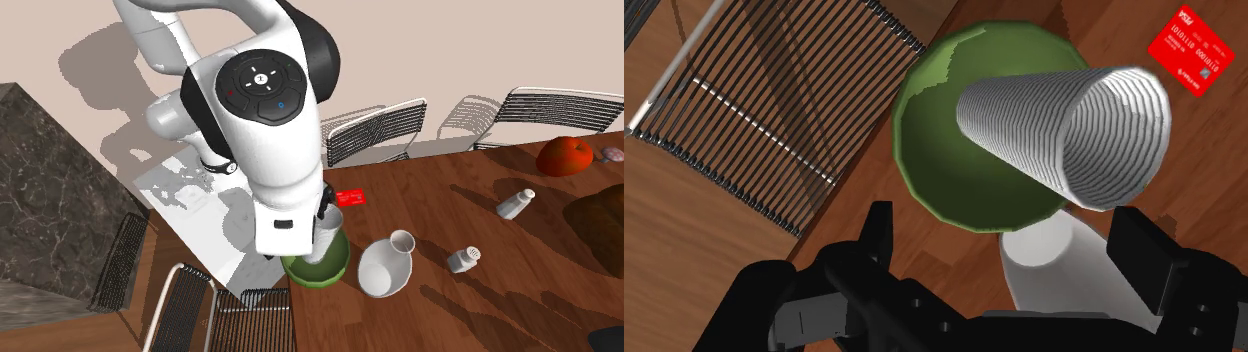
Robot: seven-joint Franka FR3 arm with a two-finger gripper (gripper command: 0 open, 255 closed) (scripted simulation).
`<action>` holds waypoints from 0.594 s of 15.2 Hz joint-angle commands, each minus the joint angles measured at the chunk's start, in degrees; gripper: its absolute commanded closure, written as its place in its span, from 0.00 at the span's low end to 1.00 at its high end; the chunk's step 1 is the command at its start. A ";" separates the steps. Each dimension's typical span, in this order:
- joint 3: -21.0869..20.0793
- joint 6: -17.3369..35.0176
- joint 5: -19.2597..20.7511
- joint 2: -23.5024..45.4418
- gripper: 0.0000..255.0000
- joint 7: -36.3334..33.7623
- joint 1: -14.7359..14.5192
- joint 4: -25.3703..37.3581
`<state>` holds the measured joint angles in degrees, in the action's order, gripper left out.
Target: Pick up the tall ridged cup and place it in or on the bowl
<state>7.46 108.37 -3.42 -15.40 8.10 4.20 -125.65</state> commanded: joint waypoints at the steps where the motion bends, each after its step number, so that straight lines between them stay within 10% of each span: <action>1: 0.09 -3.19 0.15 -0.47 0.00 -0.06 0.09 2.65; 9: 0.13 -4.71 0.19 -0.54 0.00 -0.08 0.12 4.10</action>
<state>7.59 103.67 -3.23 -15.94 8.02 4.32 -121.56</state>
